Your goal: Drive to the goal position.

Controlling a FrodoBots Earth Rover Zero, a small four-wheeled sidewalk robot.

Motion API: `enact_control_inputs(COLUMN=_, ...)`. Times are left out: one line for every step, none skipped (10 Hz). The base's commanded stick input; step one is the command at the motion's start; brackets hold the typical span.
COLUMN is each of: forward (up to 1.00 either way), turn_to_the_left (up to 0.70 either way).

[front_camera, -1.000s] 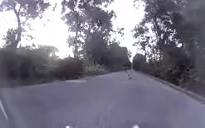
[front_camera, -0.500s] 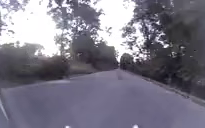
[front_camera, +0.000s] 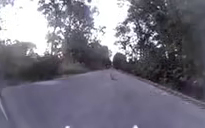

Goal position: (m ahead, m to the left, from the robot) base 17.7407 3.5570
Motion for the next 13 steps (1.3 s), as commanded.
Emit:
enact_control_inputs(forward=0.70, turn_to_the_left=0.00)
enact_control_inputs(forward=0.70, turn_to_the_left=0.00)
enact_control_inputs(forward=0.70, turn_to_the_left=0.00)
enact_control_inputs(forward=0.70, turn_to_the_left=0.00)
enact_control_inputs(forward=0.70, turn_to_the_left=0.00)
enact_control_inputs(forward=0.70, turn_to_the_left=0.00)
enact_control_inputs(forward=0.70, turn_to_the_left=0.00)
enact_control_inputs(forward=0.70, turn_to_the_left=0.00)
enact_control_inputs(forward=0.70, turn_to_the_left=0.00)
enact_control_inputs(forward=0.70, turn_to_the_left=0.00)
enact_control_inputs(forward=0.70, turn_to_the_left=0.00)
enact_control_inputs(forward=0.70, turn_to_the_left=0.00)
enact_control_inputs(forward=0.70, turn_to_the_left=0.00)
